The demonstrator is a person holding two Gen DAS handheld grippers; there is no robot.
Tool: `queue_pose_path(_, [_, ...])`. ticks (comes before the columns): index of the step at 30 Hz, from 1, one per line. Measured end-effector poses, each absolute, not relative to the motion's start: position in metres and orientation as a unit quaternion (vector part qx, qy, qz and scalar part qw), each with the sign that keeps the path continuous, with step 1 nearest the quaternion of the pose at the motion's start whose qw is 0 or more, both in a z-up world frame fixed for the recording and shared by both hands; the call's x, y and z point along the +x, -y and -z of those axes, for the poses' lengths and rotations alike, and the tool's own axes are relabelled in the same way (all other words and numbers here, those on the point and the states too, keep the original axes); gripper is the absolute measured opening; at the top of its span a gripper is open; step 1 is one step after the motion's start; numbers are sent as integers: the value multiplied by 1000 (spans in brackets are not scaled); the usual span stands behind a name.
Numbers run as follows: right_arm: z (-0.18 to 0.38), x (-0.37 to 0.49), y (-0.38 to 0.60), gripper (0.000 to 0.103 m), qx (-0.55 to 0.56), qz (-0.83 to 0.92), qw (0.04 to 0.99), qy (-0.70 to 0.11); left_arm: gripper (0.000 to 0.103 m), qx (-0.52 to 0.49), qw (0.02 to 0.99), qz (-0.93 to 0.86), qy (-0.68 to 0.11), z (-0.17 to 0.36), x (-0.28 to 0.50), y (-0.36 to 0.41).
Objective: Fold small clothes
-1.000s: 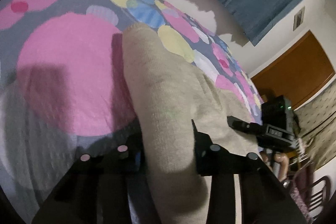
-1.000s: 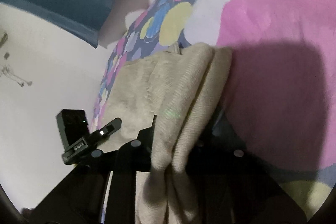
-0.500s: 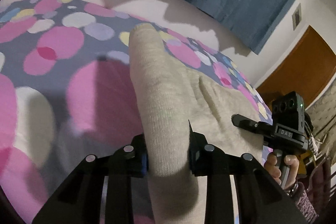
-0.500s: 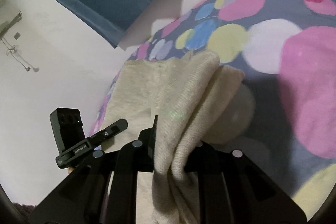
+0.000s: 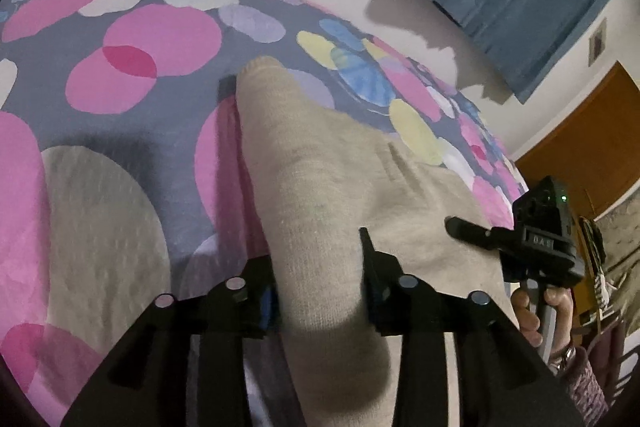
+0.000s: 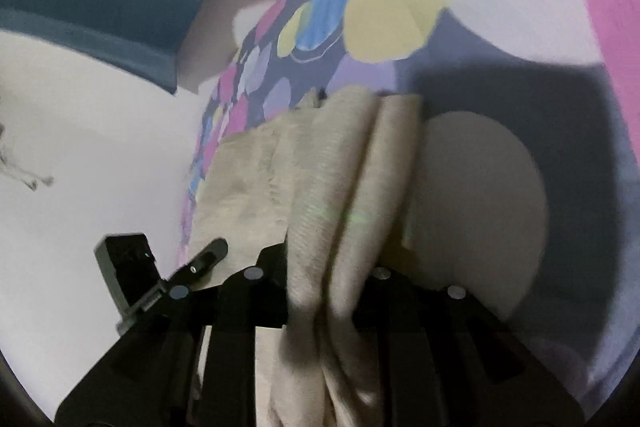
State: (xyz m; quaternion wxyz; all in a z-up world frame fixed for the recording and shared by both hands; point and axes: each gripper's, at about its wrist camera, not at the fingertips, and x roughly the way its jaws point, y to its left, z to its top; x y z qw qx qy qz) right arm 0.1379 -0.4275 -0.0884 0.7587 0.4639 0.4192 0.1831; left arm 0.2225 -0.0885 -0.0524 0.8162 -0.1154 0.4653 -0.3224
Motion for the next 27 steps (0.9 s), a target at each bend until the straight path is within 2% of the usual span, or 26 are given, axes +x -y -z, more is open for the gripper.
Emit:
queue_pose_path(3, [80, 120, 440, 48, 459, -180, 767, -410, 49, -133, 810, 328, -468, 50, 212, 75])
queue_pose_path(5, [76, 107, 443, 58, 450, -184, 770, -414, 54, -145, 806, 331, -468, 49, 200, 65])
queue_pose_path(10, [72, 69, 442, 63, 436, -193, 771, -423, 65, -168, 785, 351, -482, 53, 165, 50])
queue_pose_path(16, [71, 39, 417, 65, 427, -230, 761, -431, 70, -185, 758, 382, -495, 62, 129, 47])
queue_pose_path(18, [70, 35, 405, 62, 417, -233, 761, -438, 70, -175, 764, 381, -490, 60, 123, 51])
queue_pose_path(19, [69, 34, 402, 56, 405, -223, 769, -442, 62, -170, 765, 382, -491, 60, 121, 54])
queue_pose_path(20, [70, 34, 399, 41, 398, -212, 773, -447, 47, -165, 760, 382, -500, 62, 120, 60])
queue_pose_path(22, [78, 34, 398, 19, 416, -201, 760, -457, 32, -156, 761, 371, -509, 63, 119, 63])
queue_pose_path(23, [81, 32, 400, 16, 426, -199, 756, -455, 22, -151, 761, 371, -510, 61, 117, 64])
queue_pose_path(27, [74, 16, 405, 10, 448, -202, 755, -434, 14, -157, 764, 372, -502, 47, 113, 60])
